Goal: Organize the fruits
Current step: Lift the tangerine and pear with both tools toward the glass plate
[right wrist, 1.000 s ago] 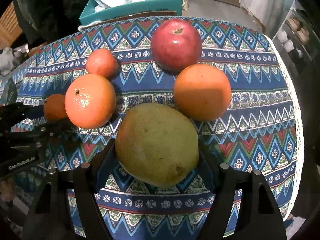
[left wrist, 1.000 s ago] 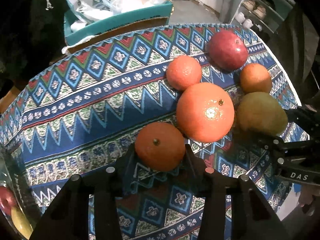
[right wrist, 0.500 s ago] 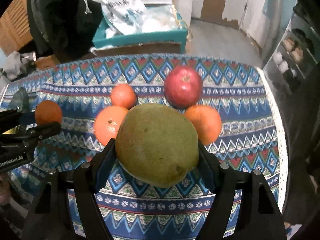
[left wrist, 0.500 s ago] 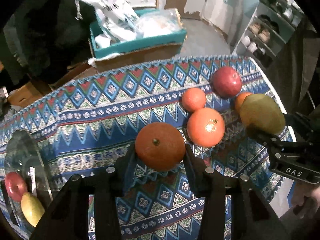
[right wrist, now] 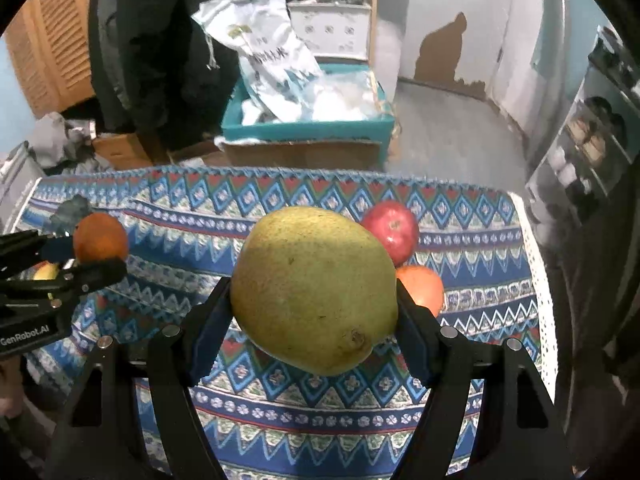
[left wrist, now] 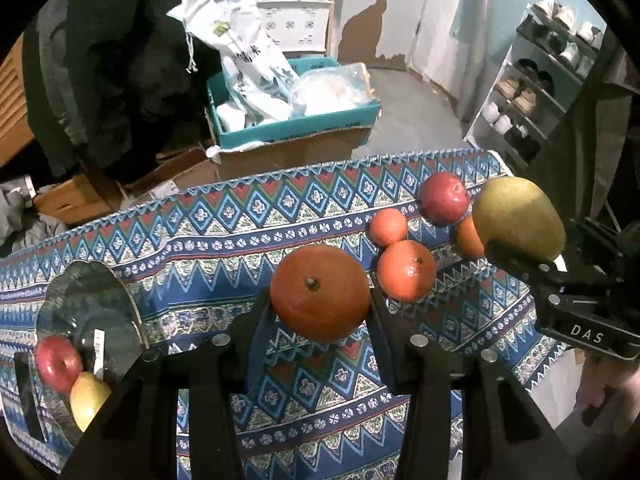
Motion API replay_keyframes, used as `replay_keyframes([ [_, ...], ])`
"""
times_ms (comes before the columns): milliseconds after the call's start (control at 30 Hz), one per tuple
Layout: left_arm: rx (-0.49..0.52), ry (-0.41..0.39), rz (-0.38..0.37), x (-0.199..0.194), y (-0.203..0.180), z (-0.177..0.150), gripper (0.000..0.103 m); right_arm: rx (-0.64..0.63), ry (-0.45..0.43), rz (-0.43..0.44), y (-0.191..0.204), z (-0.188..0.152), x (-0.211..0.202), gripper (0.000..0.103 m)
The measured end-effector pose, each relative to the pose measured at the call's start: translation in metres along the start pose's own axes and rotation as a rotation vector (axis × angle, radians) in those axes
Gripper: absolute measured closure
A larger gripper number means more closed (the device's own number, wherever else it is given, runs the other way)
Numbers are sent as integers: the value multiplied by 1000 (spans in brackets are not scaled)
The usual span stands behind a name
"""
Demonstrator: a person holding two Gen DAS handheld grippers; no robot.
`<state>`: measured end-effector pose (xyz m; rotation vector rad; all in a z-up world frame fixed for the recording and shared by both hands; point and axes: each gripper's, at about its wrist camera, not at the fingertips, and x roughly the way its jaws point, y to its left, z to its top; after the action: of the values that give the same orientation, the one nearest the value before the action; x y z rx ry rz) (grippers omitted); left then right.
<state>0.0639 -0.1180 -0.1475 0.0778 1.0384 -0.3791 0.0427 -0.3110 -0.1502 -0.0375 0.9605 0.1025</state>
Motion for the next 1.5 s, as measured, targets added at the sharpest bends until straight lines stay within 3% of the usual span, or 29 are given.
replay_keyframes([
  [833, -33, -157, 44, -79, 26, 2, 57, -52, -179, 45, 44, 30, -68, 28],
  [1500, -136, -179, 98, -100, 81, -13, 57, -115, -213, 124, 96, 53, -75, 28],
])
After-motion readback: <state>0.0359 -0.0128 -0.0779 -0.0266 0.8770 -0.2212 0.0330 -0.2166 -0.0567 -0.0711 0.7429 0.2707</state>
